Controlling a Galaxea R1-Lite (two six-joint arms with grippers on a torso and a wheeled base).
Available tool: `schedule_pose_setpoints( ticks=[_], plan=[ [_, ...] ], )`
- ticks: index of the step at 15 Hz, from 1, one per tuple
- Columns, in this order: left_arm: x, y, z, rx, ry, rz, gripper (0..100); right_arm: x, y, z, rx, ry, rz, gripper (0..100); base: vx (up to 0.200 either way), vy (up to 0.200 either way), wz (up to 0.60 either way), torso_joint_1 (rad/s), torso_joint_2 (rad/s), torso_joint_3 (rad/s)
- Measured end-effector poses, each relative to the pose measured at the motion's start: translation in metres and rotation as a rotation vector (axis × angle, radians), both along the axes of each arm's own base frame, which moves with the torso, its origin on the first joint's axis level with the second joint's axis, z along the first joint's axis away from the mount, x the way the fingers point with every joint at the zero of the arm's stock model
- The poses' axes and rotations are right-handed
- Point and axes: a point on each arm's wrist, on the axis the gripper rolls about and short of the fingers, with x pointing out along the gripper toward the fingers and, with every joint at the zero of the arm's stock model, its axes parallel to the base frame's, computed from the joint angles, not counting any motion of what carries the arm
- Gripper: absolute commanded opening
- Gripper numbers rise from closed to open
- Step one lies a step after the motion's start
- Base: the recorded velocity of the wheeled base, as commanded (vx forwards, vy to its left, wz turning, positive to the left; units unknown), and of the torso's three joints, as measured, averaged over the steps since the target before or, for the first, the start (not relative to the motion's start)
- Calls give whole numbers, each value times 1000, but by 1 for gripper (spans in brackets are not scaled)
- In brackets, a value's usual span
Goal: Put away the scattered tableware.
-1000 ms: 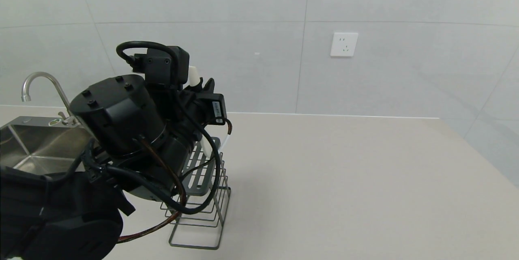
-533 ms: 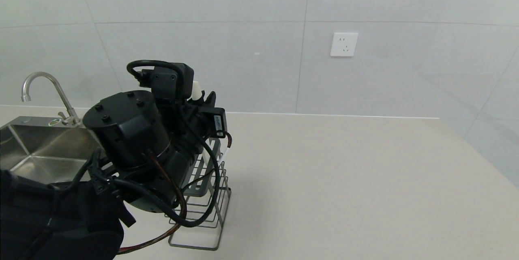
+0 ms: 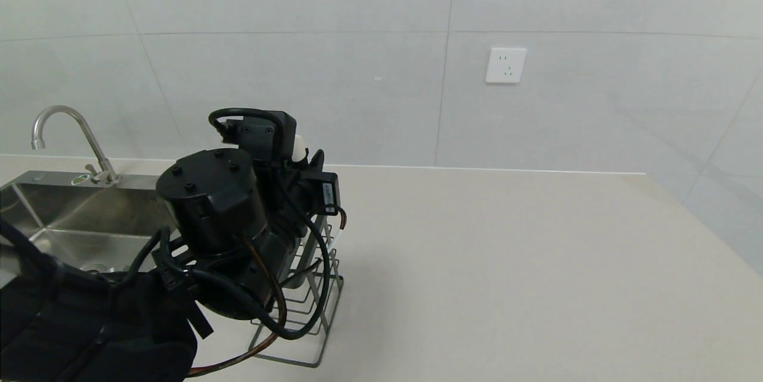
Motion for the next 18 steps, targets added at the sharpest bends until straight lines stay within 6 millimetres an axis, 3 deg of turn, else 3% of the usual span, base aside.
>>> schedule_pose_setpoints(
  ticks=[18],
  plan=[
    [2,1,-24,25,53,4,0,0,0,0,0,0,0,0,0,0,0,0,0,0]
  ],
)
